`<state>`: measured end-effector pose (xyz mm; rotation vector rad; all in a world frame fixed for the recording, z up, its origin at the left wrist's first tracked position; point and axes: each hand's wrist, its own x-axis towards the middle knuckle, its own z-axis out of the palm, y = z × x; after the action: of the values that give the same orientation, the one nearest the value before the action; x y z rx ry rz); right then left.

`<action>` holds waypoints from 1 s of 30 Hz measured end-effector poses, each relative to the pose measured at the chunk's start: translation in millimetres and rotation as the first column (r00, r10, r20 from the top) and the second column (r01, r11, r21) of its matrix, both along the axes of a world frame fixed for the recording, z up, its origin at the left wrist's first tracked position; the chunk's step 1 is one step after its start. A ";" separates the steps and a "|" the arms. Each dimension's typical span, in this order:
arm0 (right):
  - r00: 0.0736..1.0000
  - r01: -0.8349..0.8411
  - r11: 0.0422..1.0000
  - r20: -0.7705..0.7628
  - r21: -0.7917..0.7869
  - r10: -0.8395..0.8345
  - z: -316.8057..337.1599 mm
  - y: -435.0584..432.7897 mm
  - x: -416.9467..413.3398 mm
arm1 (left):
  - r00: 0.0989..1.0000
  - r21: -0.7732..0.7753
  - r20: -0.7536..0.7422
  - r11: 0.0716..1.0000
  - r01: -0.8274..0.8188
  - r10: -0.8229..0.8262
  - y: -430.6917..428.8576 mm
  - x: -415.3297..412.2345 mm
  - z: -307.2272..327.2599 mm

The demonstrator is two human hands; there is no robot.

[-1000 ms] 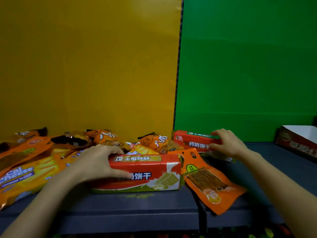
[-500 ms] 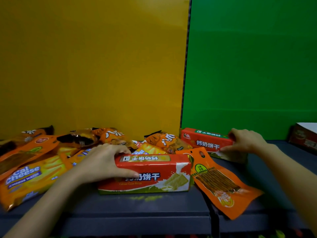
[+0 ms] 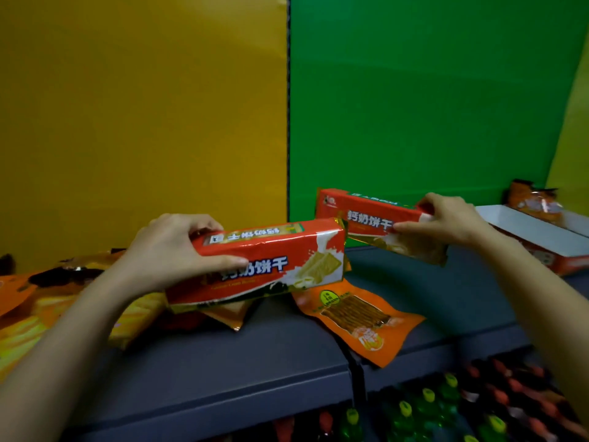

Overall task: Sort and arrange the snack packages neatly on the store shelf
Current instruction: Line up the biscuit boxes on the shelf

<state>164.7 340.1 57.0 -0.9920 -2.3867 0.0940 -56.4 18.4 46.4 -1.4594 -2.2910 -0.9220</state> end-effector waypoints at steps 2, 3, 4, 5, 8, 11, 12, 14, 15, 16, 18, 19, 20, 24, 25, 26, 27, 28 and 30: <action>0.999 0.026 1.000 -0.021 -0.010 -0.026 2.9 -6.8 29.4 | 0.999 -0.021 -0.029 0.999 0.038 -0.039 23.0 10.1 1.9; 0.998 0.050 0.999 -0.030 -0.016 -0.050 2.6 -10.2 45.7 | 0.998 -0.030 -0.031 0.998 0.057 -0.058 35.5 15.6 2.0; 0.996 0.077 0.997 -0.039 -0.020 -0.078 1.8 -13.8 62.5 | 0.996 -0.035 -0.030 0.996 0.084 -0.085 48.7 20.6 1.5; 0.993 0.108 0.994 -0.052 -0.022 -0.109 0.1 -16.4 80.2 | 0.993 -0.028 -0.035 0.993 0.116 -0.117 62.2 26.5 1.1; 0.975 0.194 0.979 -0.097 -0.057 -0.199 -6.1 -24.2 134.9 | 0.977 -0.038 -0.057 0.978 0.205 -0.207 104.4 46.9 1.1; 0.946 0.290 0.953 -0.125 -0.085 -0.299 -14.4 -26.7 190.1 | 0.954 -0.070 -0.068 0.955 0.287 -0.292 147.0 76.5 2.2; 0.933 0.326 0.942 -0.133 -0.083 -0.334 -17.8 -24.9 208.3 | 0.943 -0.077 -0.067 0.944 0.320 -0.325 161.2 87.8 2.4; 0.906 0.391 0.917 -0.140 -0.085 -0.399 -24.9 -17.2 243.1 | 0.919 -0.090 -0.061 0.919 0.384 -0.390 188.7 111.8 2.3; 0.891 0.424 0.901 -0.140 -0.090 -0.433 -28.0 -11.7 262.7 | 0.904 -0.100 -0.066 0.904 0.415 -0.423 204.7 127.9 2.3; 0.880 0.445 0.890 -0.136 -0.097 -0.455 -30.9 -6.7 278.1 | 0.891 -0.111 -0.070 0.891 0.440 -0.448 217.8 141.4 2.2; 0.861 0.477 0.871 -0.140 -0.119 -0.490 -36.1 4.1 306.9 | 0.869 -0.123 -0.066 0.868 0.481 -0.491 242.9 167.7 1.5; 0.853 0.486 0.864 -0.148 -0.130 -0.501 -37.9 10.3 322.2 | 0.860 -0.124 -0.062 0.859 0.497 -0.507 256.5 181.7 1.5; 0.847 0.492 0.860 -0.156 -0.134 -0.509 -39.8 17.7 337.5 | 0.852 -0.125 -0.065 0.851 0.510 -0.520 269.3 195.7 1.7; 0.836 0.492 0.856 -0.187 -0.161 -0.516 -40.0 50.9 398.1 | 0.830 -0.108 -0.061 0.830 0.547 -0.554 320.6 252.0 1.0; 0.831 0.496 0.853 -0.194 -0.161 -0.521 -39.0 59.8 411.1 | 0.831 -0.106 -0.061 0.831 0.545 -0.553 332.0 264.8 0.2; 0.825 0.505 0.848 -0.199 -0.162 -0.529 -37.9 70.7 428.3 | 0.831 -0.102 -0.059 0.831 0.546 -0.553 346.7 281.1 -1.0; 0.821 0.506 0.846 -0.207 -0.166 -0.532 -37.6 81.6 444.9 | 0.829 -0.096 -0.057 0.829 0.551 -0.557 361.1 296.9 -2.7; 0.817 0.507 0.844 -0.214 -0.174 -0.535 -37.5 92.0 460.7 | 0.825 -0.092 -0.056 0.825 0.557 -0.563 375.5 312.7 -4.5; 0.810 0.514 0.839 -0.220 -0.177 -0.543 -38.8 112.5 491.2 | 0.813 -0.089 -0.051 0.813 0.576 -0.581 404.1 344.9 -9.4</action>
<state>655.8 452.6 18.2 -1.5614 -1.8046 0.1389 288.4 422.5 36.9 -2.2499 -1.8493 -0.9103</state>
